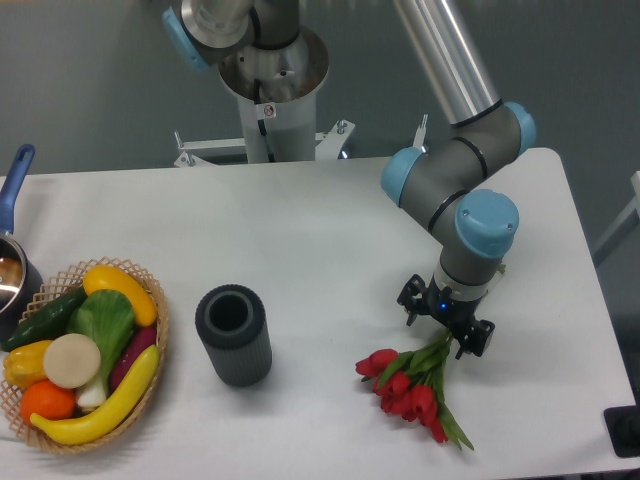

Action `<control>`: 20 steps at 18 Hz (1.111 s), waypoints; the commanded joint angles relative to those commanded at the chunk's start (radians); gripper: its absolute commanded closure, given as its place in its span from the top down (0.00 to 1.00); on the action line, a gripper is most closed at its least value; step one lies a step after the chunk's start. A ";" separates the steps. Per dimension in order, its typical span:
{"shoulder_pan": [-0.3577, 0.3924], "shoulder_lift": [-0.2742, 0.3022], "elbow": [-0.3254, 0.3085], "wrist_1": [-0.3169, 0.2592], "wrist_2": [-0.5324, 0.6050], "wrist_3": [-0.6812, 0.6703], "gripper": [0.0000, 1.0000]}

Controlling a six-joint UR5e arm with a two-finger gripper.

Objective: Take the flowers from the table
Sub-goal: 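Lower the gripper around the tulip stems near the twine tie, then close the gripper on the tulip stems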

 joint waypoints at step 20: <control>0.017 0.044 -0.002 0.023 -0.003 -0.005 0.17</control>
